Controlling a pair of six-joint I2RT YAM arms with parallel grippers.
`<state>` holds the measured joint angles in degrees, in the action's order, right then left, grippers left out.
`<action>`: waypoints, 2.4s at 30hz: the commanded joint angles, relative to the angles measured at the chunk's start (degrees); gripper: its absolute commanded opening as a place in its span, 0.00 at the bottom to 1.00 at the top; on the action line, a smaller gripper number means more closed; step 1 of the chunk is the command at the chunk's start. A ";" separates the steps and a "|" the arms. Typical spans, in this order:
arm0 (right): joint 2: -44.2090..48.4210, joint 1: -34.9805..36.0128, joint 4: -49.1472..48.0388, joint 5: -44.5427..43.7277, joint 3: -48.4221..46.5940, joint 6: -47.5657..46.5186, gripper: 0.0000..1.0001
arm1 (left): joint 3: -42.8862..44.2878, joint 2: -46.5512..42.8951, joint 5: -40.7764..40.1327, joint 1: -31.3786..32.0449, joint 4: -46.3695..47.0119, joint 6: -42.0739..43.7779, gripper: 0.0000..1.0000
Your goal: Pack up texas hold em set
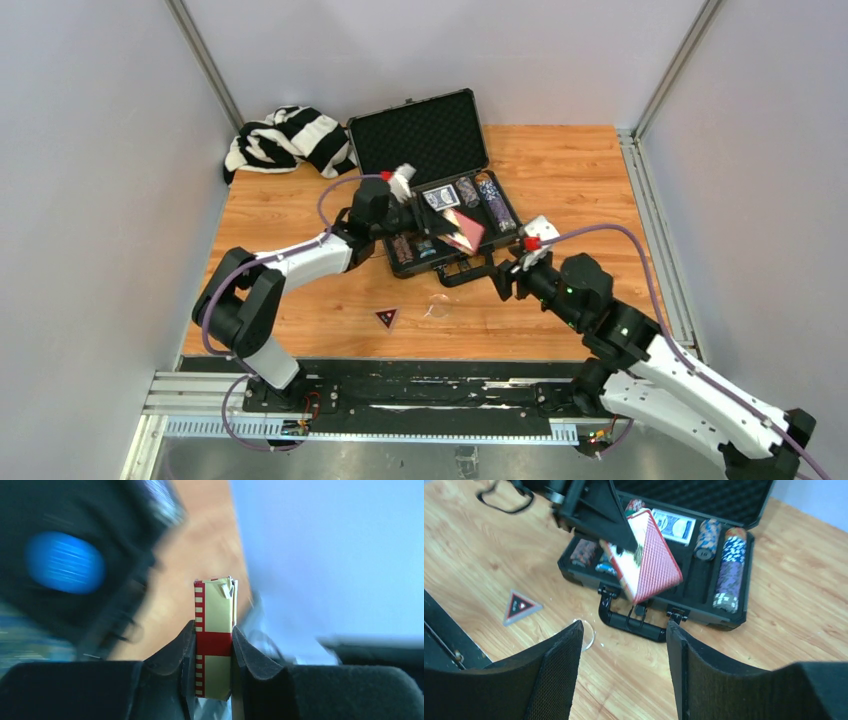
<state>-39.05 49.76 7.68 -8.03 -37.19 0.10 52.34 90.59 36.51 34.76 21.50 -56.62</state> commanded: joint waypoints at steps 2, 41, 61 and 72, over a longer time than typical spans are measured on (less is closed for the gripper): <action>6.05 0.22 -0.98 -7.16 1.08 2.68 0.61 | -3.96 1.46 -25.63 -5.01 7.35 -5.50 0.00; 1.61 -0.36 -0.90 -7.70 3.84 4.94 0.61 | -8.63 15.66 -46.69 7.95 17.84 -15.37 0.39; -2.28 -0.45 -5.94 -6.42 4.50 5.60 0.61 | 3.38 0.03 -61.93 7.91 -23.77 8.40 0.97; -3.26 -0.76 -6.73 -6.82 5.30 5.74 0.60 | 7.01 5.42 -53.56 9.74 -16.75 8.57 0.94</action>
<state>-42.92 49.74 2.66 -14.46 -33.10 5.17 55.96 94.04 -18.81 43.03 2.13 -49.60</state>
